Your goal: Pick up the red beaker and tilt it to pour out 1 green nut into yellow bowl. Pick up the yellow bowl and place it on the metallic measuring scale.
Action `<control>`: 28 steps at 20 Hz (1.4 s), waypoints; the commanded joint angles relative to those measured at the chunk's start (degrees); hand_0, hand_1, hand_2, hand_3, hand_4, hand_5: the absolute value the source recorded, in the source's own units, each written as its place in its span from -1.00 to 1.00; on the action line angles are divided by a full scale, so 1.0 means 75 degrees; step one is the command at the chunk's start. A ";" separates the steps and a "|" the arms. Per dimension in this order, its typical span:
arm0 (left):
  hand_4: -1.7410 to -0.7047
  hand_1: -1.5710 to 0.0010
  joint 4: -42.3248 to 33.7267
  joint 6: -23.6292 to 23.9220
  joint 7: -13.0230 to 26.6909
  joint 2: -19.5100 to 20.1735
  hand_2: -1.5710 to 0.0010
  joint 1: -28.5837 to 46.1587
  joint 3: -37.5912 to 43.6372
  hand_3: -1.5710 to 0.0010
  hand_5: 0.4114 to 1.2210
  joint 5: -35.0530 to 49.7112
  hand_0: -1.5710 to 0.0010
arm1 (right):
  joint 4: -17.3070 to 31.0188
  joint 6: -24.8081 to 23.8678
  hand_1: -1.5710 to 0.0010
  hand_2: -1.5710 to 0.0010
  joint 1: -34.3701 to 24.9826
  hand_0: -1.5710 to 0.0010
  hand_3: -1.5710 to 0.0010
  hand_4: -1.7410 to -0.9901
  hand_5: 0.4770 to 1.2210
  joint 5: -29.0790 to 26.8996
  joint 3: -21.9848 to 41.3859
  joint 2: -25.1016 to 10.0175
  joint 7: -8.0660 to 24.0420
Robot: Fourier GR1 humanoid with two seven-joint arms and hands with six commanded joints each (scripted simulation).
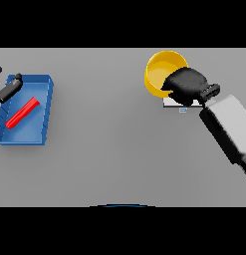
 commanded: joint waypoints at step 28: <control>0.96 1.00 0.0160 -0.0131 0.0048 -0.0065 1.00 -0.0050 -0.0047 1.00 -0.25 -0.0041 1.00 | 0.3540 -0.0601 0.26 0.12 -0.0544 0.53 0.22 -0.46 0.23 -0.0140 -0.0788 0.0337 -0.0394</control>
